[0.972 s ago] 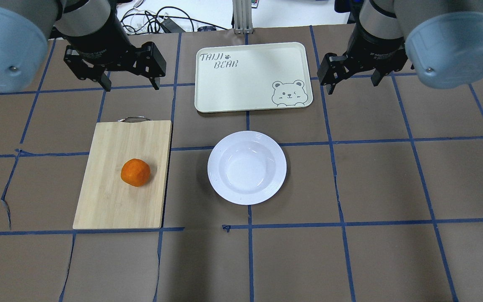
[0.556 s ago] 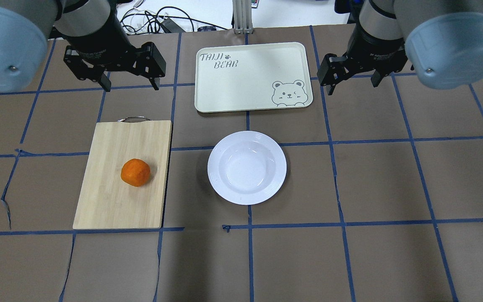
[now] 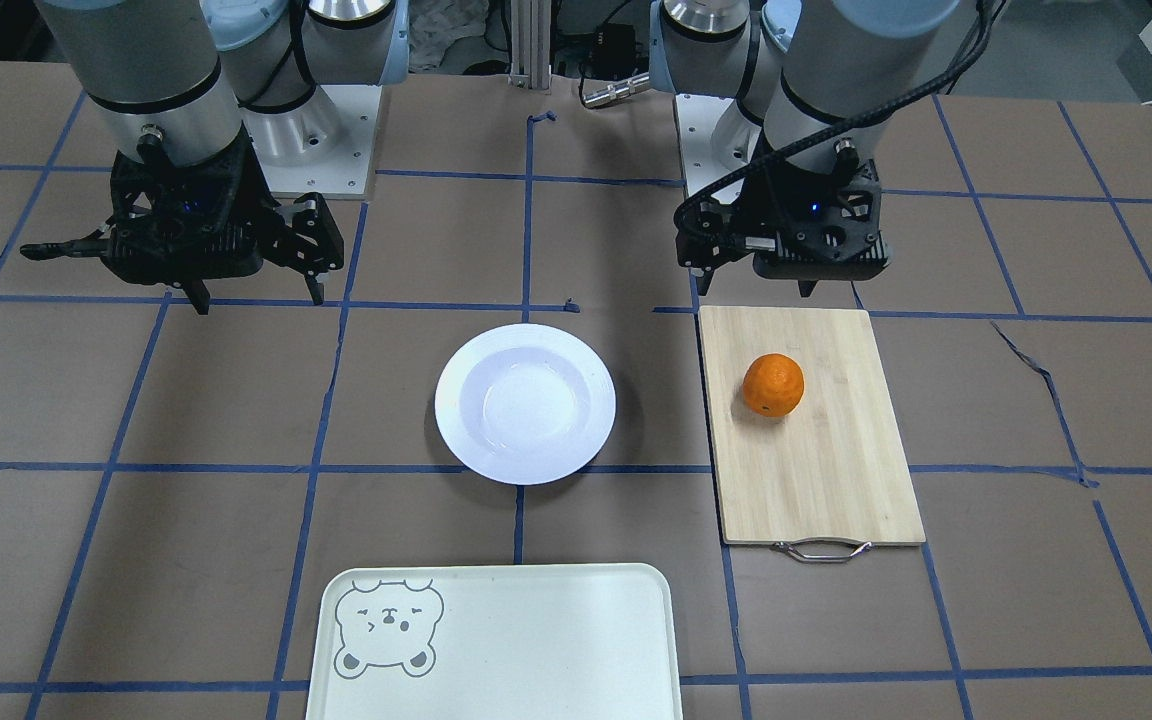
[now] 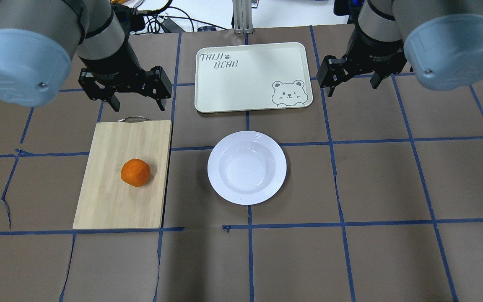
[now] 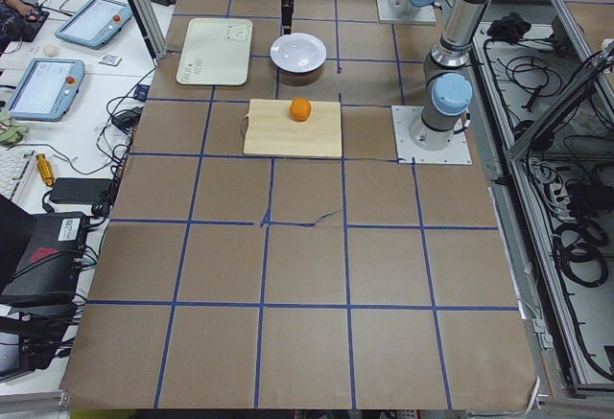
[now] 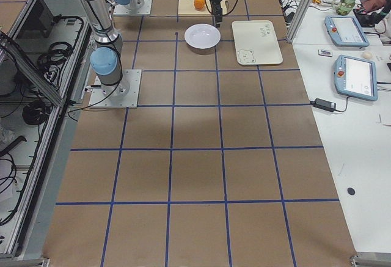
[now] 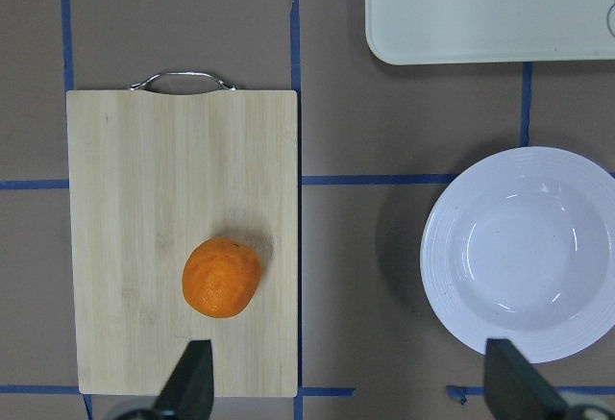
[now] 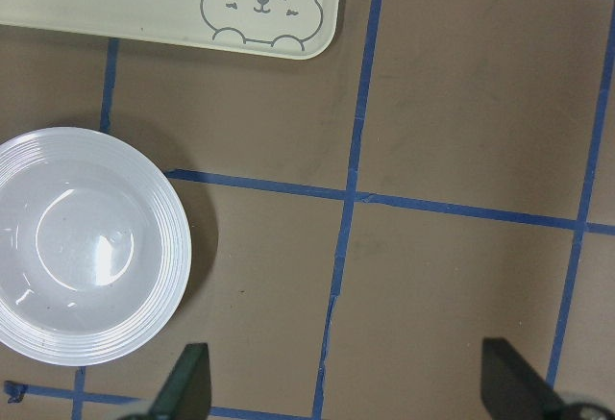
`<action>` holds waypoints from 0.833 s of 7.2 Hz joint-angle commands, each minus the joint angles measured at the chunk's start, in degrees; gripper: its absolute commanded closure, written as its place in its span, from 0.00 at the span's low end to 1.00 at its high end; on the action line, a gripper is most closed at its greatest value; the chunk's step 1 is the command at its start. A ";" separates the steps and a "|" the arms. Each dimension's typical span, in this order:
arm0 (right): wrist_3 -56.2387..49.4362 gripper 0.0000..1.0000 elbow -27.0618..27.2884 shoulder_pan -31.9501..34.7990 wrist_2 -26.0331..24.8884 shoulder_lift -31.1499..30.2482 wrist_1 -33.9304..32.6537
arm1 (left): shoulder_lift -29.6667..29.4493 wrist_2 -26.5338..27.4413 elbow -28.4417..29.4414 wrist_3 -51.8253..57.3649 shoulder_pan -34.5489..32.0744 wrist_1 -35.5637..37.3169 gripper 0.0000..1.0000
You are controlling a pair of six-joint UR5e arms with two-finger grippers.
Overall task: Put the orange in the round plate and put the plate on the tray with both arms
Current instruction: 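Lower the left gripper onto the orange on the wooden board and grasp it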
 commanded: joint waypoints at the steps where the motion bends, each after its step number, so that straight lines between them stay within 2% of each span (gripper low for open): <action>1: 0.00 0.00 0.07 0.08 0.00 0.00 0.07 | -0.68 3.58 -9.78 2.26 0.33 6.55 0.00; 2: 0.00 0.00 0.07 0.08 0.00 0.00 0.16 | -0.77 4.13 -14.62 4.35 1.64 8.67 0.00; 3: 0.00 0.00 0.07 0.08 0.00 0.00 0.16 | -1.73 7.88 -17.97 12.90 3.22 12.08 0.00; 6: 0.00 0.00 0.07 0.17 0.00 0.00 0.42 | -7.17 9.14 -20.73 22.97 4.47 21.31 0.00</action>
